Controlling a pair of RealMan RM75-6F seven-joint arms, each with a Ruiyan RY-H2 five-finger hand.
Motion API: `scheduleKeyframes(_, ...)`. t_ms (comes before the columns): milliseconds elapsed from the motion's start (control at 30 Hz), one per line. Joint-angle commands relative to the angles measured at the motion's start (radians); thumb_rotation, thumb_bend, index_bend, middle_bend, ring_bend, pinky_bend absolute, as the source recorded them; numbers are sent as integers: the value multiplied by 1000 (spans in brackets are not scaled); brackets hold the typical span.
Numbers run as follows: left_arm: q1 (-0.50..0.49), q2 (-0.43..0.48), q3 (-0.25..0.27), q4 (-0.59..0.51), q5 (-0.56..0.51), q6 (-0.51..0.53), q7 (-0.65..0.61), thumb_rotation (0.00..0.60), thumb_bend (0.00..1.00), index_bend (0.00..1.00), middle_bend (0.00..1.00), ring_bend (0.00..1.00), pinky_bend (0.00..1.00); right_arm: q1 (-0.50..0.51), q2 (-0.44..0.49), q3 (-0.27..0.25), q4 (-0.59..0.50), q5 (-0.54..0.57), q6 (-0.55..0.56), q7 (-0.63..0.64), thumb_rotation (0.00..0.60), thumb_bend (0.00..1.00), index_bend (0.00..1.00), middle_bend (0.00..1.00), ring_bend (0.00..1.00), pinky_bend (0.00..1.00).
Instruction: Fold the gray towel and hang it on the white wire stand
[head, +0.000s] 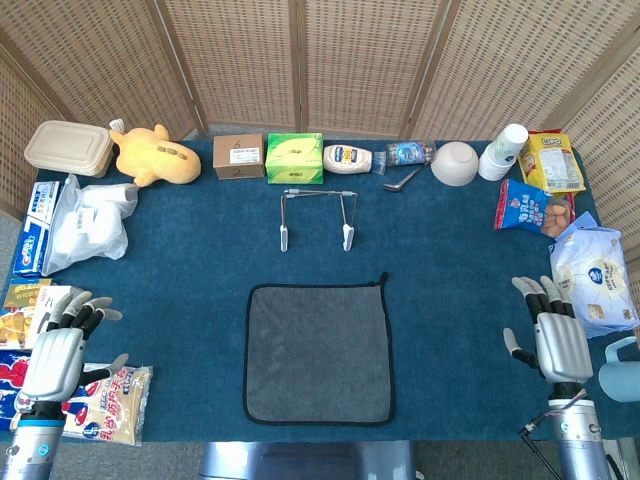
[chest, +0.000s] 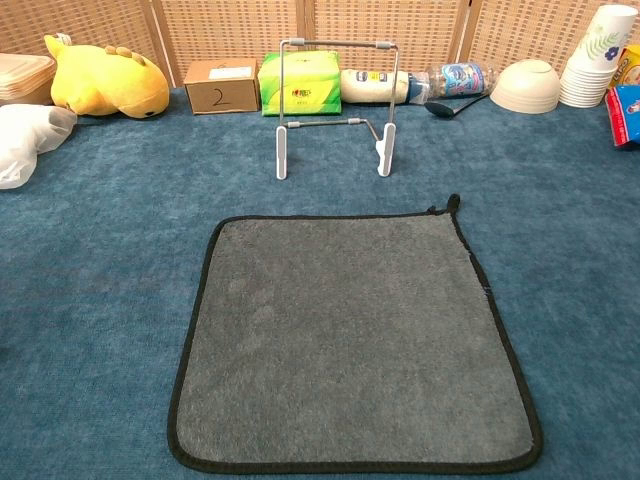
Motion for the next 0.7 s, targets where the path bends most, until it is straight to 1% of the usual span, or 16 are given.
scheduleKeyframes(33, 0, 3, 0, -2, 2, 1, -1, 600, 268, 353, 257, 148, 55, -1, -1, -2, 0, -2, 2, 2, 600, 369, 135, 152, 27, 0)
scheduleKeyframes(700, -26, 26, -12, 10, -14, -38, -28, 600, 267, 347, 253, 148, 54, -11, 6, 0, -27, 2, 24, -17, 600, 369, 136, 152, 27, 0)
